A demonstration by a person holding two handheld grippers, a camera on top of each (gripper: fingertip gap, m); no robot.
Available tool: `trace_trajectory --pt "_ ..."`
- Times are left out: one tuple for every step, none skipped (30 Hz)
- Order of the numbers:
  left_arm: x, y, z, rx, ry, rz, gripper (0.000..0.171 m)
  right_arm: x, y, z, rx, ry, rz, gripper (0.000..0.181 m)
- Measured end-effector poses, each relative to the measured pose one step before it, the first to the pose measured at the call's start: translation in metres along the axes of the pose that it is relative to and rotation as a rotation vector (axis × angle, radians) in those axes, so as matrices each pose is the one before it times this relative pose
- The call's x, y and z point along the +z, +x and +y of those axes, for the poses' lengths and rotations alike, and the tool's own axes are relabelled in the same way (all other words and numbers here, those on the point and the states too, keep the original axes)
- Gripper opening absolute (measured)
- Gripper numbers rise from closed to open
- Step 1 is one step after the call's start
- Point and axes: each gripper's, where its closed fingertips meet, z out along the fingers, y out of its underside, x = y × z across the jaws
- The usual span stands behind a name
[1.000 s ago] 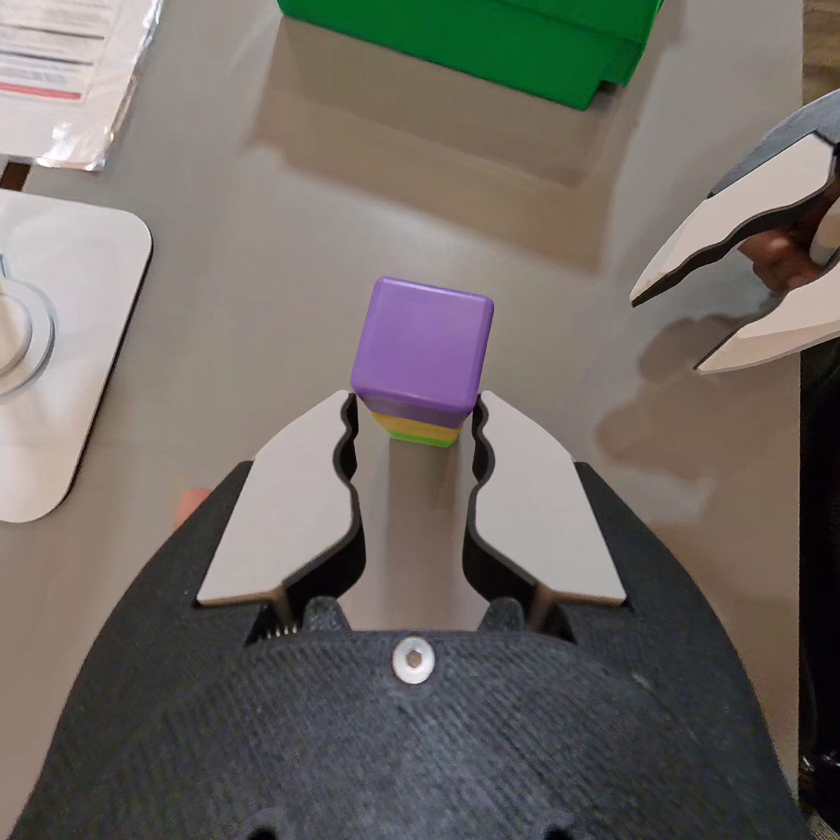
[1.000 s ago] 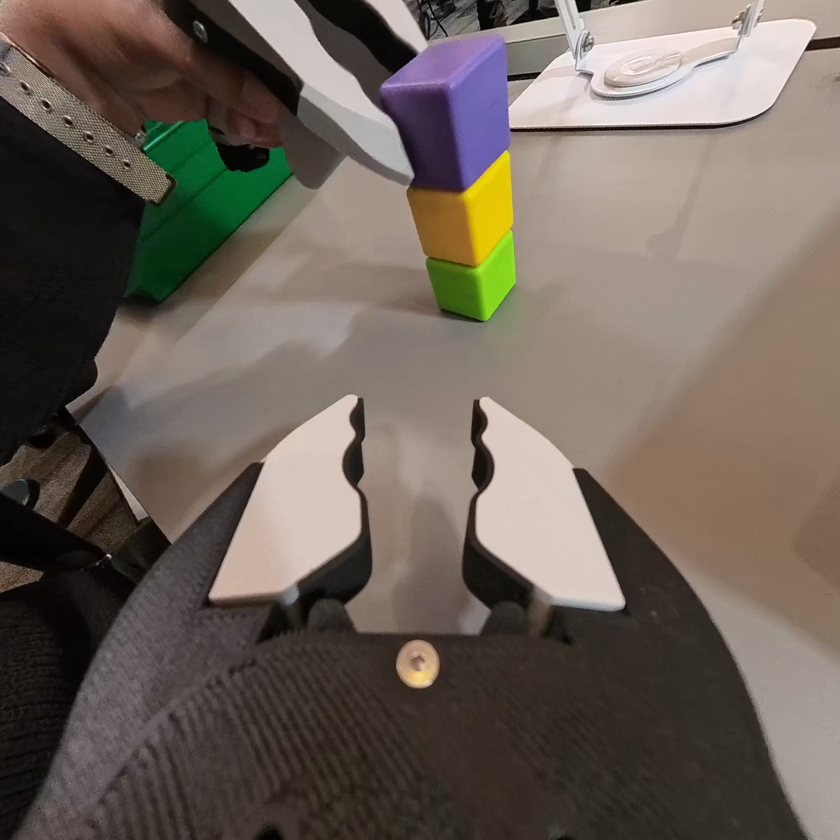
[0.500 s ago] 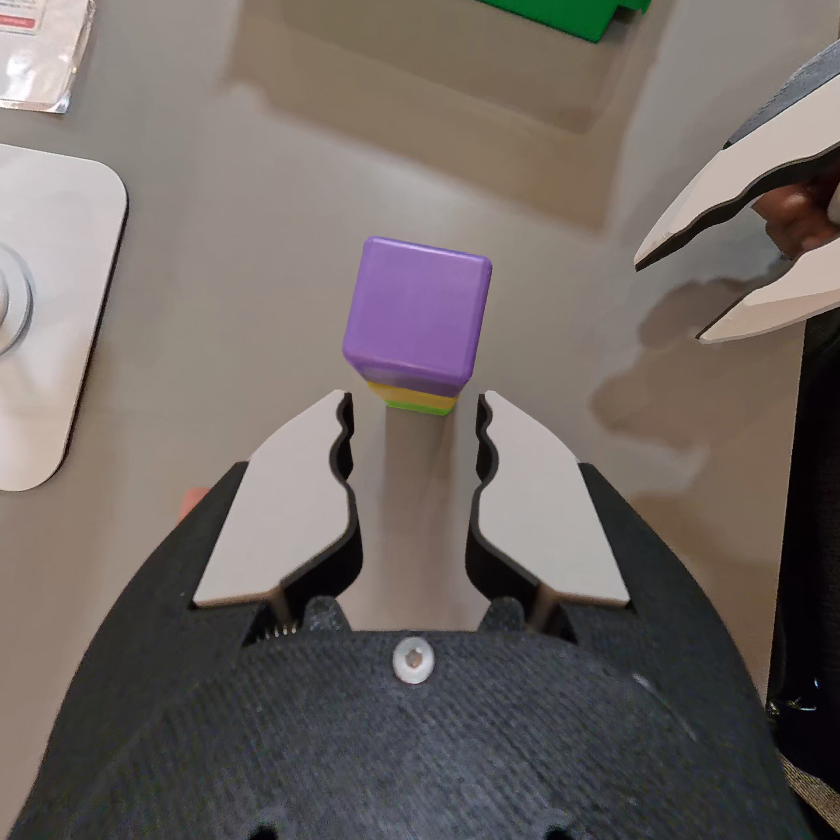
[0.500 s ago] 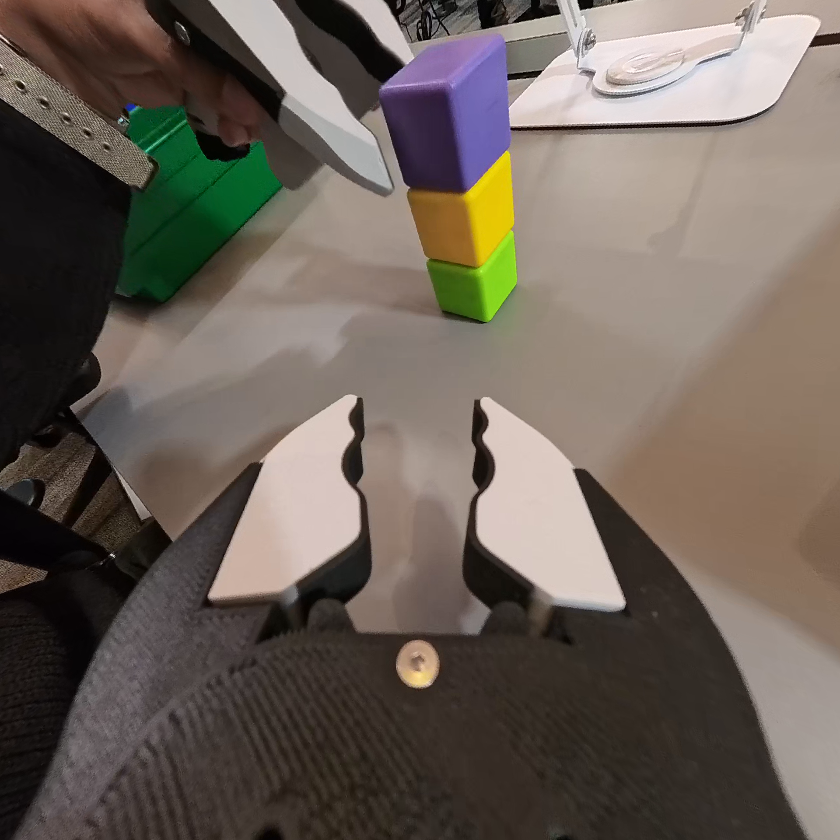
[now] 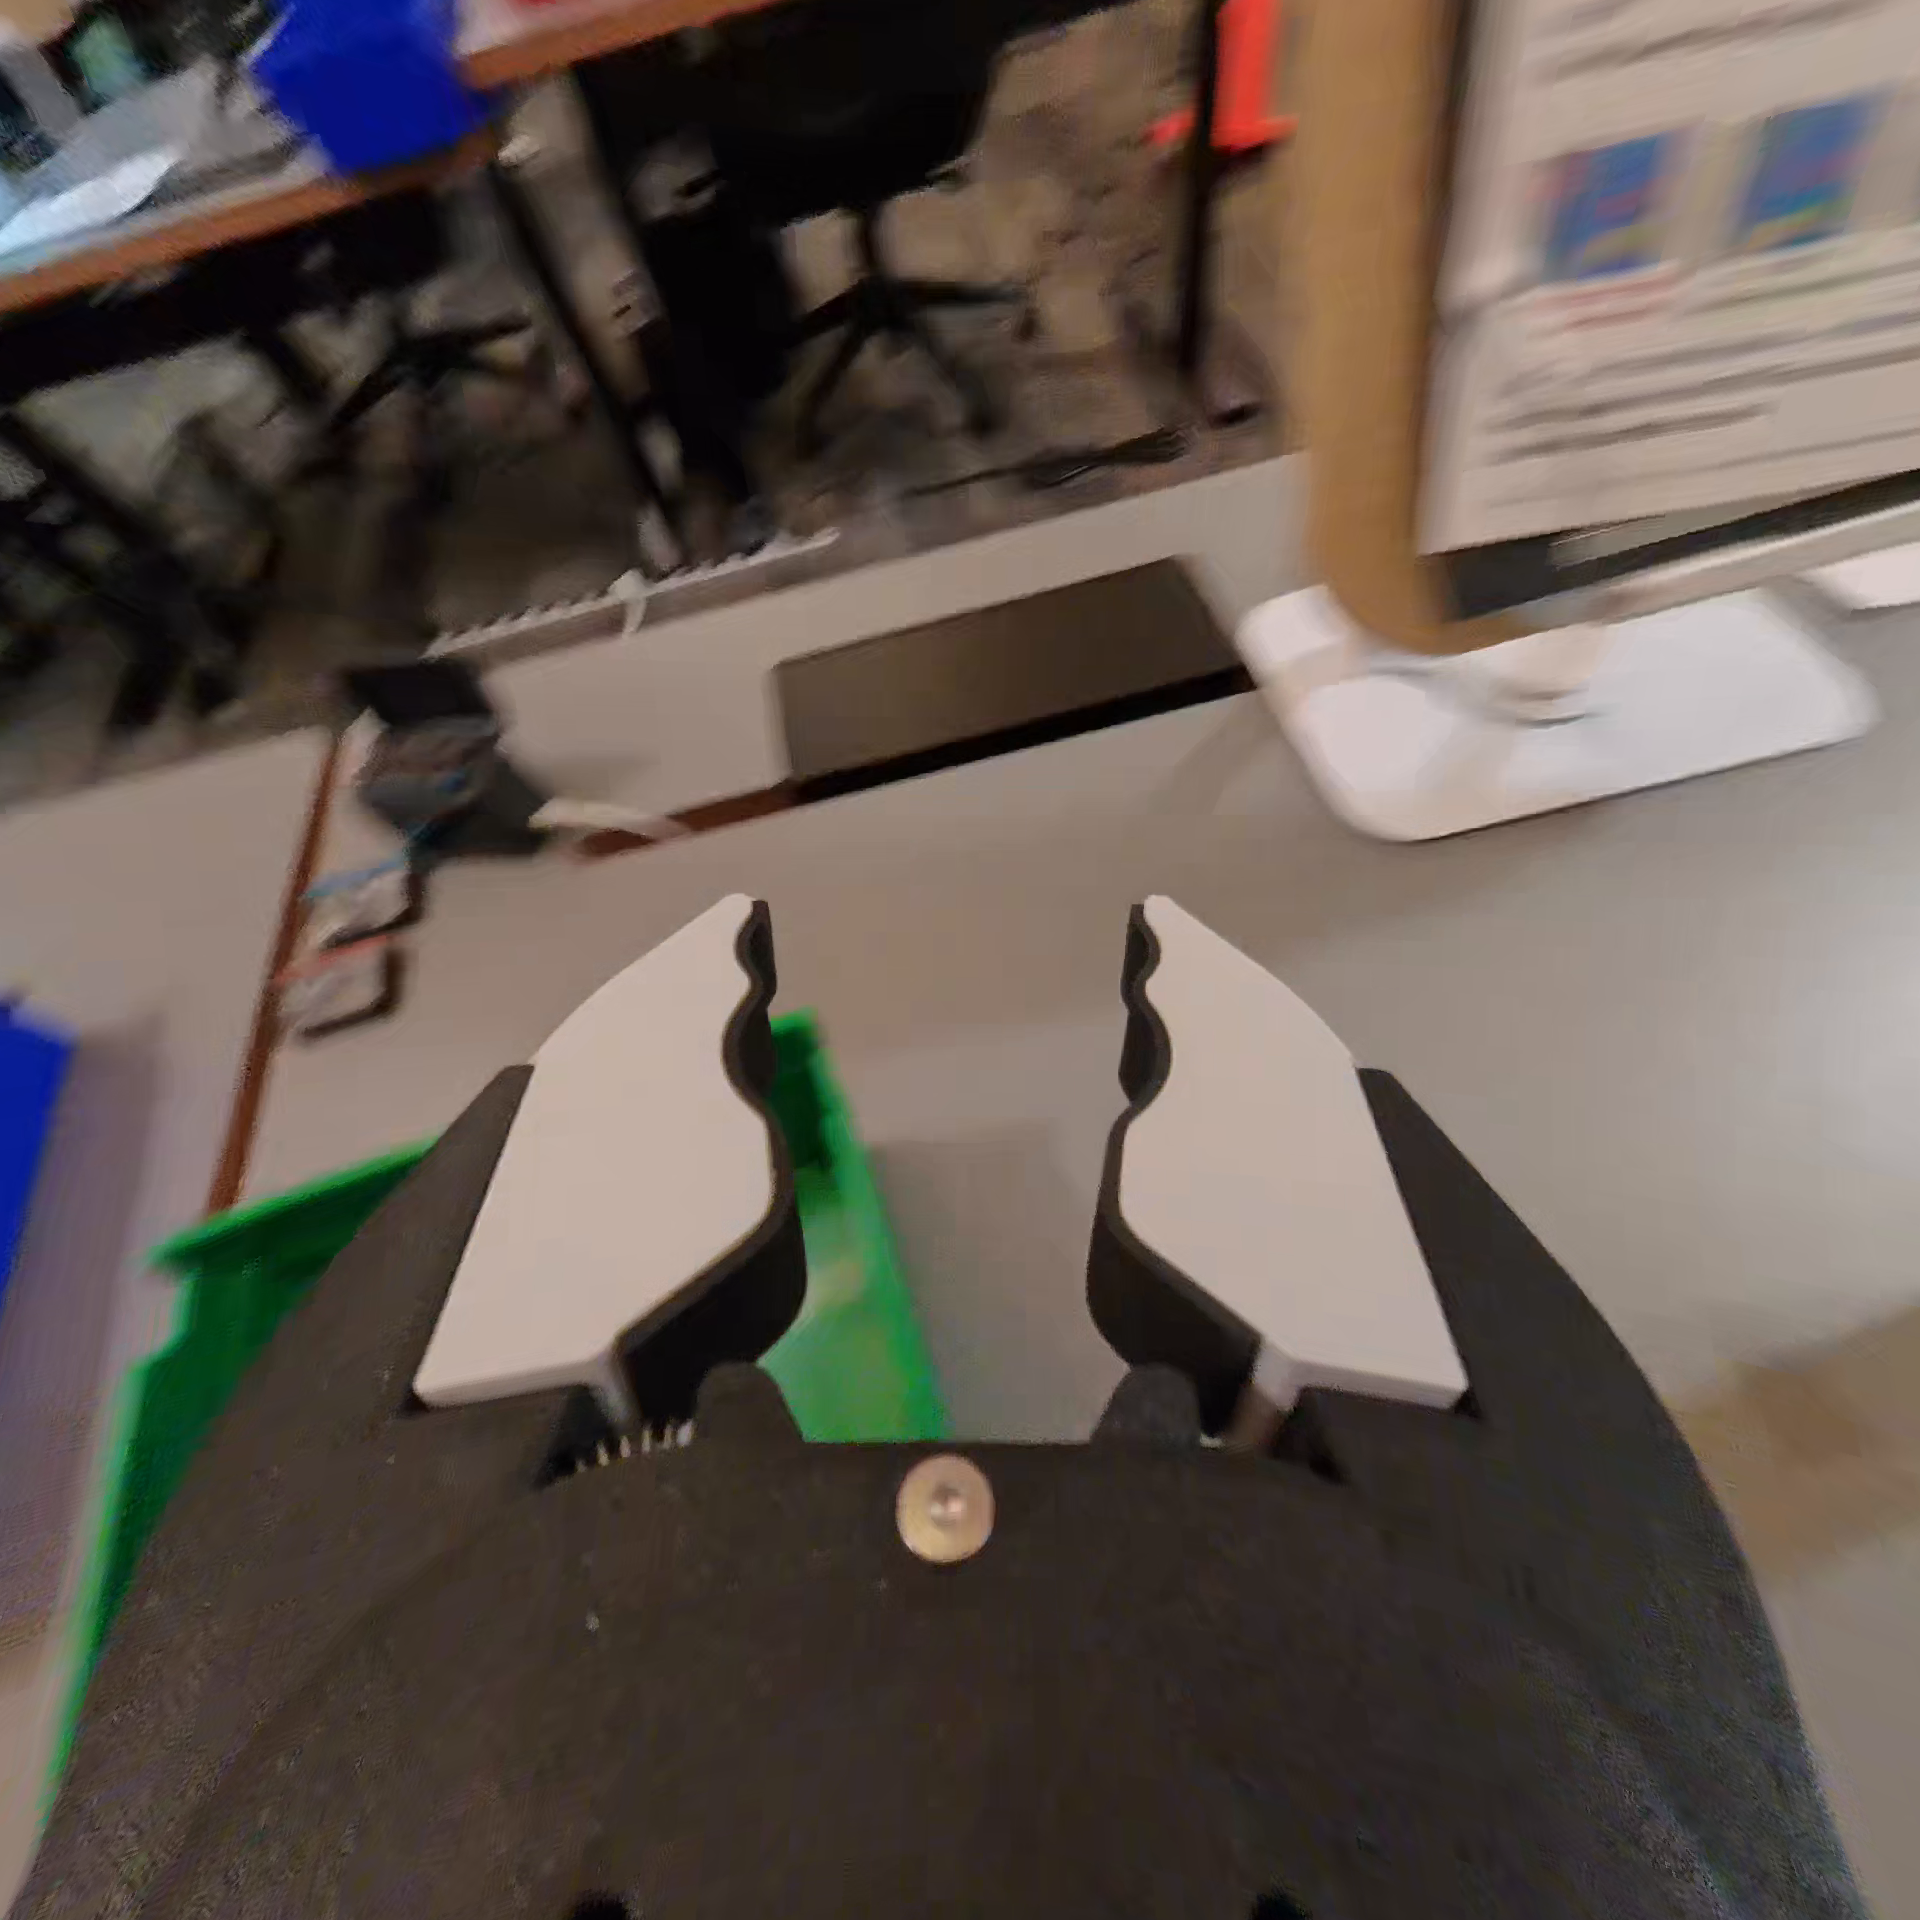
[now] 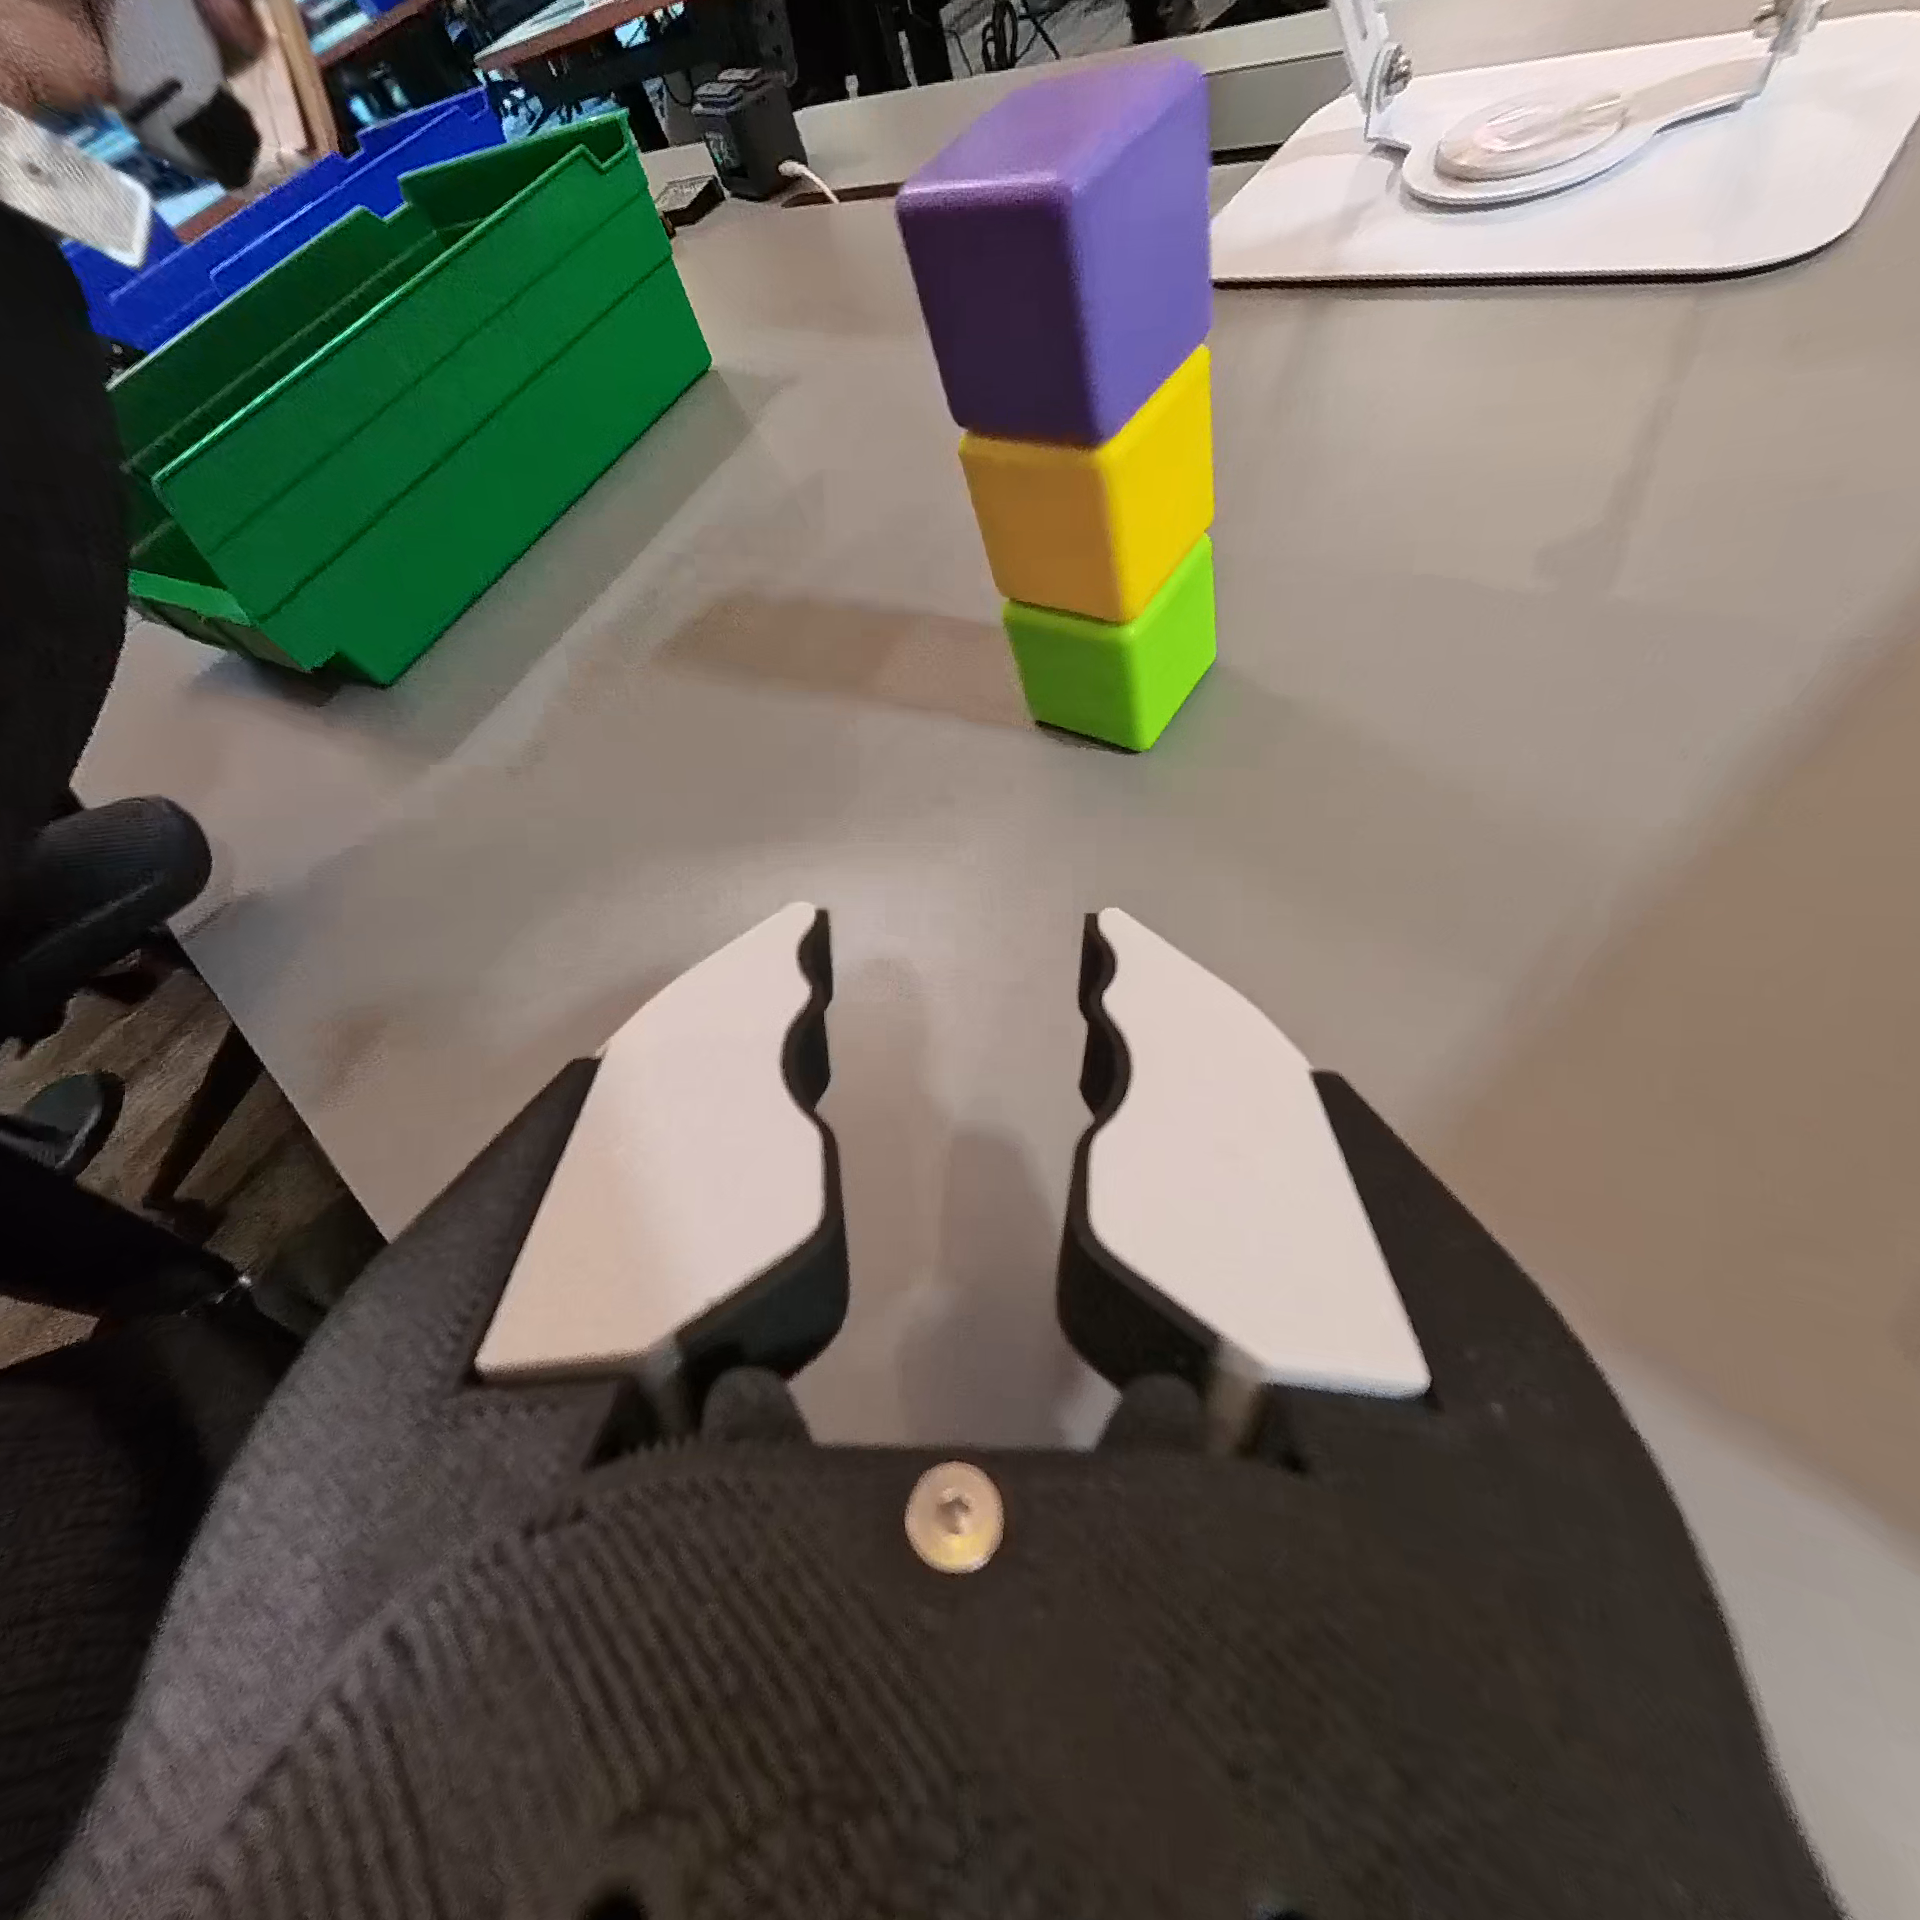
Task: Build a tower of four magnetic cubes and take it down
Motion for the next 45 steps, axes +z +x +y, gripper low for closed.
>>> trace_trajectory --pt "0.00093 -0.02630 0.01759 -0.0210 -0.04449 -0.0644 0.064 0.00319 -0.00207 0.00018 -0.0065 -0.0068 -0.0084 0.046" --pt "0.00298 -0.02609 0.01997 -0.0138 -0.05929 -0.0712 0.065 0.00320 -0.00249 0.00019 -0.0077 -0.0070 -0.0094 0.046" --pt "0.00501 -0.02446 0.02025 -0.0114 -0.06034 -0.0715 0.067 0.00332 -0.00257 0.00010 -0.0083 -0.0067 -0.0098 0.047" --pt "0.00645 -0.02095 0.01909 -0.0070 -0.05439 -0.0609 0.067 0.00321 -0.00265 0.00001 -0.0082 -0.0065 -0.0098 0.047" --pt "0.00756 -0.01628 0.01673 -0.0063 -0.03948 -0.0461 0.067 0.00304 -0.00271 -0.00011 -0.0073 -0.0059 -0.0102 0.047" --pt "0.00784 -0.01105 0.01407 -0.0103 -0.02251 -0.0263 0.066 0.00283 -0.00268 -0.00030 -0.0067 -0.0047 -0.0108 0.047" --pt "0.00757 -0.00806 0.01174 -0.0198 -0.01233 -0.0166 0.065 0.00250 -0.00245 -0.00035 -0.0067 -0.0038 -0.0096 0.047" --pt "0.00716 -0.00525 0.01015 -0.0297 -0.00883 -0.0057 0.065 0.00217 -0.00201 -0.00027 -0.0069 -0.0037 -0.0077 0.047" --pt "0.00650 -0.00190 0.00899 -0.0317 -0.00901 0.0118 0.065 0.00186 -0.00167 -0.00007 -0.0063 -0.0036 -0.0062 0.047" --pt "0.00567 -0.00081 0.00772 -0.0316 -0.00982 0.0161 0.065 0.00131 -0.00122 -0.00043 -0.0046 -0.0019 -0.0048 0.047" --pt "0.00484 -0.00170 0.00598 -0.0251 -0.00634 0.0070 0.066 0.00070 -0.00113 -0.00129 -0.0027 0.0038 -0.0044 0.047" --pt "0.00382 -0.00260 0.00440 -0.0147 -0.00352 -0.0027 0.065 -0.00031 -0.00145 -0.00292 -0.0003 0.0137 -0.0061 0.046" --pt "0.00347 -0.00349 0.00360 -0.0074 -0.00495 -0.0124 0.065 -0.00096 -0.00143 -0.00387 0.0013 0.0201 -0.0062 0.045" --pt "0.00313 -0.00363 0.00291 -0.0043 -0.00619 -0.0157 0.065 -0.00134 -0.00078 -0.00320 0.0017 0.0186 -0.0029 0.044" --pt "0.00327 -0.00262 0.00230 -0.0032 -0.00682 -0.0117 0.065 -0.00112 0.00015 -0.00205 0.0012 0.0124 0.0007 0.043" --pt "0.00319 -0.00136 0.00183 -0.0044 -0.00594 -0.0049 0.065 -0.00091 0.00065 -0.00089 0.0012 0.0056 0.0022 0.043" --pt "0.00313 0.00022 0.00152 -0.0040 -0.00676 0.0035 0.063 -0.00048 0.00097 -0.00005 0.0023 0.0000 0.0025 0.043" --pt "0.00316 0.00034 0.00152 -0.0044 -0.00817 0.0035 0.063 -0.00033 0.00096 0.00028 0.0034 -0.0008 0.0024 0.043" --pt "0.00289 -0.00033 0.00107 -0.0055 -0.00552 -0.0013 0.062 -0.00029 0.00050 0.00014 0.0034 0.0002 0.0013 0.043" --pt "0.00231 -0.00077 0.00077 -0.0061 -0.00298 -0.0046 0.059 -0.00042 0.00027 0.00018 0.0019 0.0002 0.0011 0.043" --pt "0.00155 0.00036 0.00047 -0.0057 -0.00132 0.0020 0.050 -0.00046 0.00023 0.00022 -0.0007 0.0001 0.0024 0.043" --pt "0.00090 0.00120 -0.00017 -0.0088 0.00360 0.0077 0.047 -0.00059 0.00033 0.00039 -0.0027 -0.0004 0.0035 0.043" --pt "0.00024 -0.00014 -0.00055 -0.0075 0.00298 0.0003 0.047 -0.00054 0.00036 0.00028 -0.0028 -0.0006 0.0039 0.043" --pt "0.00024 0.00000 -0.00010 -0.0041 -0.00301 0.0012 0.047 -0.00044 0.00046 0.00035 -0.0015 -0.0002 0.0036 0.043" --pt "-0.00008 0.00050 -0.00023 -0.0008 -0.00354 0.0051 0.047 -0.00053 0.00049 0.00013 0.0004 0.0004 0.0027 0.043" --pt "-0.00077 0.00060 -0.00110 -0.0058 0.00231 0.0068 0.047 -0.00051 0.00038 -0.00008 0.0015 0.0011 0.0019 0.043" --pt "-0.00214 -0.00024 -0.00272 -0.0114 0.00881 0.0025 0.047 -0.00036 0.00053 -0.00010 0.0013 0.0015 0.0021 0.043" --pt "-0.00382 -0.00041 -0.00456 -0.0100 0.01407 0.0010 0.047 -0.00024 0.00050 -0.00002 0.0003 0.0005 0.0023 0.043" --pt "-0.00600 0.00013 -0.00672 -0.0034 0.02120 0.0038 0.046 -0.00018 0.00040 0.00018 -0.0002 -0.0004 0.0019 0.043" --pt "-0.00795 0.00080 -0.00933 -0.0012 0.03071 0.0050 0.046 -0.00001 0.00017 -0.00001 0.0001 -0.0001 0.0007 0.043" --pt "-0.00982 0.00210 -0.01137 0.0016 0.03482 0.0100 0.046 0.00013 -0.00011 -0.00010 0.0004 0.0005 -0.0005 0.042" --pt "-0.01160 0.00446 -0.01356 0.0057 0.03816 0.0197 0.046 0.00036 -0.00040 0.00009 0.0001 -0.0007 -0.0014 0.043" --pt "-0.01338 0.00777 -0.01585 0.0137 0.04390 0.0327 0.046 0.00047 -0.00037 0.00047 -0.0006 -0.0027 -0.0018 0.043" --pt "-0.01481 0.01194 -0.01821 0.0206 0.05135 0.0478 0.046 0.00047 -0.00046 0.00049 -0.0012 -0.0027 -0.0020 0.043" --pt "-0.01522 0.01549 -0.01992 0.0203 0.05384 0.0547 0.046 0.00031 -0.00049 0.00004 -0.0013 -0.0008 -0.0019 0.043" --pt "-0.01457 0.01885 -0.02012 0.0230 0.05040 0.0607 0.046 0.00030 -0.00036 -0.00009 -0.0009 0.0003 -0.0015 0.043" --pt "-0.01302 0.02213 -0.01912 0.0286 0.04522 0.0675 0.046 0.00017 -0.00029 0.00016 -0.0008 -0.0007 -0.0012 0.043" --pt "-0.01076 0.02421 -0.01775 0.0323 0.04095 0.0668 0.047 0.00004 -0.00009 0.00040 -0.0004 -0.0018 -0.0005 0.043" --pt "-0.00802 0.02557 -0.01535 0.0375 0.03202 0.0657 0.047 -0.00013 -0.00015 0.00013 0.0002 -0.0005 -0.0004 0.043" --pt "-0.00503 0.02717 -0.01251 0.0444 0.02267 0.0709 0.047 -0.00025 -0.00012 -0.00026 0.0005 0.0014 -0.0005 0.043" --pt "-0.00159 0.02887 -0.01006 0.0426 0.01654 0.0784 0.047 -0.00044 -0.00005 -0.00016 0.0002 0.0014 0.0004 0.043" --pt "0.00197 0.03044 -0.00695 0.0415 0.00589 0.0905 0.047 -0.00038 0.00004 0.00003 -0.0003 0.0004 0.0008 0.043" --pt "0.00578 0.03074 -0.00403 0.0391 -0.00427 0.0992 0.047 -0.00038 0.00012 0.00034 -0.0005 -0.0006 0.0009 0.043" --pt "0.00913 0.03070 -0.00190 0.0397 -0.00751 0.1069 0.048 -0.00043 0.00015 0.00043 -0.0005 -0.0013 0.0011 0.043" --pt "0.01231 0.02911 -0.00034 0.0362 -0.00781 0.1113 0.048 -0.00058 0.00024 0.00060 -0.0007 -0.0013 0.0012 0.043"
